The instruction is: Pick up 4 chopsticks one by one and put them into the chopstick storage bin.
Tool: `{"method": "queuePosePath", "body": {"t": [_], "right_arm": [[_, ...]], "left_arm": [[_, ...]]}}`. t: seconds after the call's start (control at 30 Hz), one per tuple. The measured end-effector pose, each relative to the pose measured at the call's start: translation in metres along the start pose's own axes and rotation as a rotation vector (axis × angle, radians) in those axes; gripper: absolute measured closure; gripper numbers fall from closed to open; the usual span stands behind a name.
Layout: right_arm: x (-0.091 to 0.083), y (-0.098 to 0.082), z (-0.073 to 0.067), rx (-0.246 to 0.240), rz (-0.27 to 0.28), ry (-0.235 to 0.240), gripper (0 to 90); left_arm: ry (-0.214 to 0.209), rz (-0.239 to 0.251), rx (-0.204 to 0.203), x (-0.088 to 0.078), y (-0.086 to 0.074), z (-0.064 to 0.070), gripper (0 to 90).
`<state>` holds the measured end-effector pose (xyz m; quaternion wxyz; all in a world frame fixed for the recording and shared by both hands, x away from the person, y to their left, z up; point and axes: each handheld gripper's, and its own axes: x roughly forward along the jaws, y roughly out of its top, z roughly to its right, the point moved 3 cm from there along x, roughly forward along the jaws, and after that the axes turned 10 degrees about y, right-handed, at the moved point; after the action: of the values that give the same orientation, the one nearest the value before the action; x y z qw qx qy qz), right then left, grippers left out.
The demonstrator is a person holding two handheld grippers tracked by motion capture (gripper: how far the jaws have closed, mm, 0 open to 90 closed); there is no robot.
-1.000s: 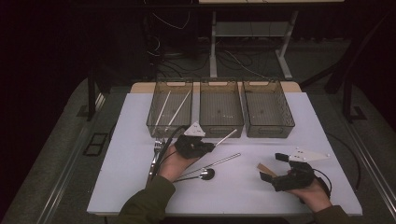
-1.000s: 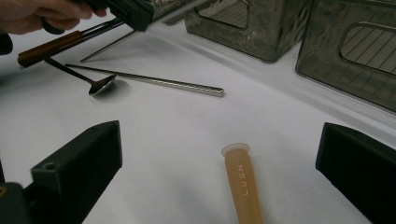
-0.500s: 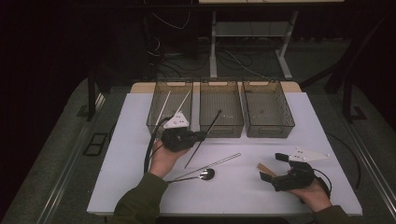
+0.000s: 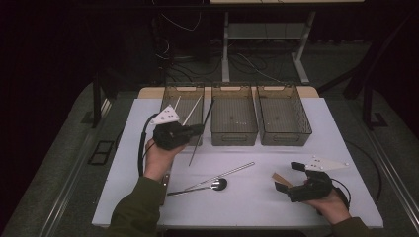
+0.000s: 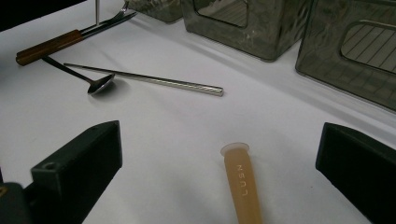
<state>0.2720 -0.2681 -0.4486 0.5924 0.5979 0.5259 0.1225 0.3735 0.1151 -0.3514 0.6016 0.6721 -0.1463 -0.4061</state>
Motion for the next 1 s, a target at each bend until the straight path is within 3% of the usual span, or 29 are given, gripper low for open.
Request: {"method": "queuePosePath", "body": {"t": [0.3,0.53,0.67,1.0], "right_arm": [[0.0,0.0,0.001,0.004,0.002,-0.001,0.7],[0.0,0.0,0.001,0.012,0.002,0.0,0.7],[0.0,0.0,0.001,0.01,0.003,0.001,0.7],[-0.001,0.0,0.002,0.006,0.008,0.007,0.7]], "left_arm": [[0.079,0.038,0.001,-0.004,0.045,-0.038,85.3],[0.172,0.017,0.027,0.007,0.069,-0.069,85.3],[0.219,-0.021,0.008,0.02,0.063,-0.088,85.3],[0.302,-0.26,-0.067,0.048,0.012,-0.124,85.3]]}}
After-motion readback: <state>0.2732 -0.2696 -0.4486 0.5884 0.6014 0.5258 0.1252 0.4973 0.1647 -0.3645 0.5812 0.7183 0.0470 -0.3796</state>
